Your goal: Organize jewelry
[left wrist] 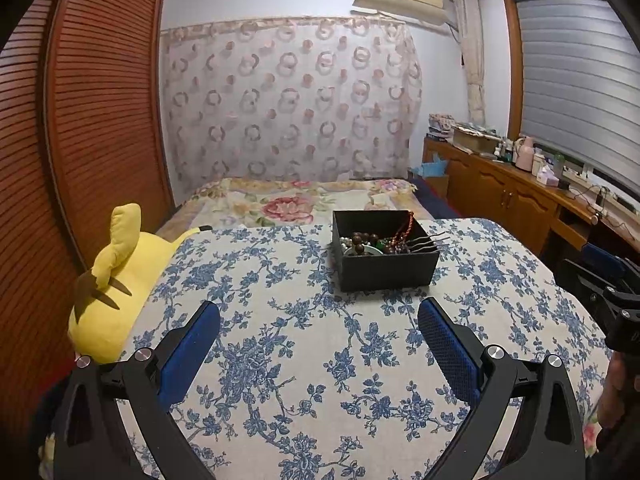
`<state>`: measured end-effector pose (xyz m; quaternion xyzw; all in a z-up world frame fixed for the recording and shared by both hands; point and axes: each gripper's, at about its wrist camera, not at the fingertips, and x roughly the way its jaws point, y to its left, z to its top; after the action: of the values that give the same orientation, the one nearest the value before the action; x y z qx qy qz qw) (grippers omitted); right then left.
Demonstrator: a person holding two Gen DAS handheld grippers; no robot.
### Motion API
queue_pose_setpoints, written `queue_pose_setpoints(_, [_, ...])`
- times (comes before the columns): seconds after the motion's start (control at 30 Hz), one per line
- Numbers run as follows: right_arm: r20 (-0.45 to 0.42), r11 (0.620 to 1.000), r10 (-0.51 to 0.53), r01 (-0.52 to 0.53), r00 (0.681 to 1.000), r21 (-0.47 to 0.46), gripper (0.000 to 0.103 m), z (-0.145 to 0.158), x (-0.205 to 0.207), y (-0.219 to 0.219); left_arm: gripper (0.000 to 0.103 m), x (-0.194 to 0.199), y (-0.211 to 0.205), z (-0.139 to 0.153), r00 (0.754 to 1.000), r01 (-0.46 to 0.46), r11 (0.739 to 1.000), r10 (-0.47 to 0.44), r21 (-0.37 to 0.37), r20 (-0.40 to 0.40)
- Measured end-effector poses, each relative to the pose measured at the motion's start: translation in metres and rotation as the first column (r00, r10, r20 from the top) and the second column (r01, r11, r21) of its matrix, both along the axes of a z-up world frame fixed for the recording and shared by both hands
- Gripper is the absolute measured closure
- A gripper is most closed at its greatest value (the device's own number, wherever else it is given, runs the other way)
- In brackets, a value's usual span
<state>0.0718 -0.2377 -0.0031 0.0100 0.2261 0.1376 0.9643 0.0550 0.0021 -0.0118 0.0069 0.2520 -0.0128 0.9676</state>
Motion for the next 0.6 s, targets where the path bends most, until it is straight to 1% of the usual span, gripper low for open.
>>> queue_pose_setpoints(0.6, [-0.003,1.0,0.0,0.0,1.0,0.0,0.003,-0.0007,-0.0007,0.002,0.007,-0.0031,-0.0009,0.0047,1.0,0.002,1.0,-0.002,-0.001,0.01])
